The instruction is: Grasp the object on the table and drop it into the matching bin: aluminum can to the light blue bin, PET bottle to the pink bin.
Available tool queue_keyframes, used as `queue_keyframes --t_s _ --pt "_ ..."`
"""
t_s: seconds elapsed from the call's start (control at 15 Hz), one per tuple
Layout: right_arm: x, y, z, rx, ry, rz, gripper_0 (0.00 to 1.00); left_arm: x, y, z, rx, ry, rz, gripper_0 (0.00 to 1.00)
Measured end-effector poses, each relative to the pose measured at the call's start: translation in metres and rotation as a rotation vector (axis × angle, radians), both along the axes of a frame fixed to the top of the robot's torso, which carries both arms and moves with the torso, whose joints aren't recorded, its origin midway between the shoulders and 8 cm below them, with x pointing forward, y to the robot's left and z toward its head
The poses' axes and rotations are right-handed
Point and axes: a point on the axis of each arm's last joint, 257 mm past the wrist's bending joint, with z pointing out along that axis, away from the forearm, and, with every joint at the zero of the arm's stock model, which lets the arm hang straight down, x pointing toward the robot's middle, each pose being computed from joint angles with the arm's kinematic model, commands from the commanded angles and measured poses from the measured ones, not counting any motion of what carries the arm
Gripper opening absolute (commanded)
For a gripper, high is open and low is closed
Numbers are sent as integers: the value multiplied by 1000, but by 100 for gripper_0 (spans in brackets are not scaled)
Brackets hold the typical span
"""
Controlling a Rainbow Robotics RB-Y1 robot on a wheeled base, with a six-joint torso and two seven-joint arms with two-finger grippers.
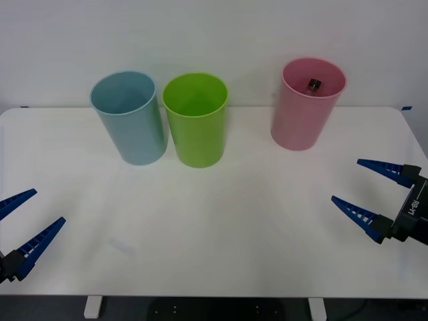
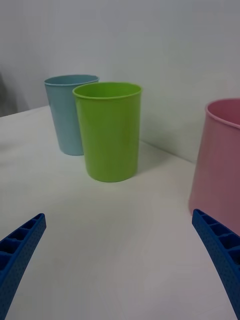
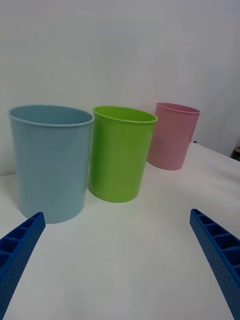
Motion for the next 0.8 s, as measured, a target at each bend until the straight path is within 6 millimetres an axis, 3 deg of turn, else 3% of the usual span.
queue_keyframes --t_s 0.8 --pt "-14 -6 -20 19 41 -29 100 0 0 0 0 0 0 100"
